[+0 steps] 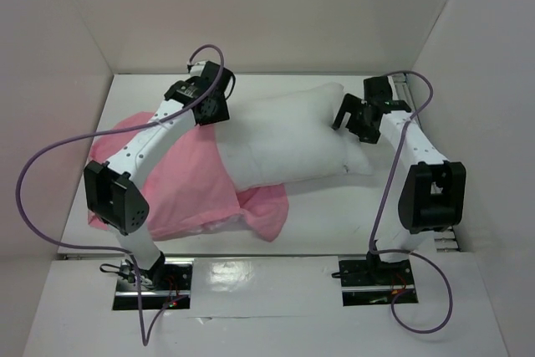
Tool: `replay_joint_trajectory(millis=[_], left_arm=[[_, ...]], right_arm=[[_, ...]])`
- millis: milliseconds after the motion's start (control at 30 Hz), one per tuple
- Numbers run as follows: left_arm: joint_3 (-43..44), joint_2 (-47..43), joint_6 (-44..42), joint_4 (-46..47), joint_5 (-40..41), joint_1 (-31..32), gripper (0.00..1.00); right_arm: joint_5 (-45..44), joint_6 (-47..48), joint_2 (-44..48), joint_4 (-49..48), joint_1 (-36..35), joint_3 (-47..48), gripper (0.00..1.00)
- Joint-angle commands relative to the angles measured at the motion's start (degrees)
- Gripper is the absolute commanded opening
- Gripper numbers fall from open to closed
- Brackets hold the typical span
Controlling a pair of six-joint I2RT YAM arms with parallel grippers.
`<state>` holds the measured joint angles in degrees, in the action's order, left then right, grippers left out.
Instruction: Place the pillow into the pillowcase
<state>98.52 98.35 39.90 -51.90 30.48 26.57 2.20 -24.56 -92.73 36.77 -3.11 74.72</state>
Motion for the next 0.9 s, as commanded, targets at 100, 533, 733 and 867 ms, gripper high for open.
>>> replay_joint_trajectory(millis=[100, 533, 733, 867], left_arm=[[4.7, 5.0, -4.8, 2.1, -9.9, 0.0, 0.00], [32.6, 12.6, -13.2, 4.4, -31.8, 11.0, 0.00], [42.1, 14.0, -9.5, 5.7, -38.5, 15.1, 0.00], [36.4, 14.3, -10.7, 9.7, -36.1, 14.4, 0.00]], right_arm=[[13.3, -0.3, -1.3, -6.5, -0.7, -5.6, 0.71], [15.2, -3.1, 11.4, -5.1, -9.1, 7.0, 0.00], [8.2, -7.1, 19.7, -3.6, -15.9, 7.5, 0.00], [3.4, -17.9, 28.4, -9.7, -22.1, -11.1, 0.00]])
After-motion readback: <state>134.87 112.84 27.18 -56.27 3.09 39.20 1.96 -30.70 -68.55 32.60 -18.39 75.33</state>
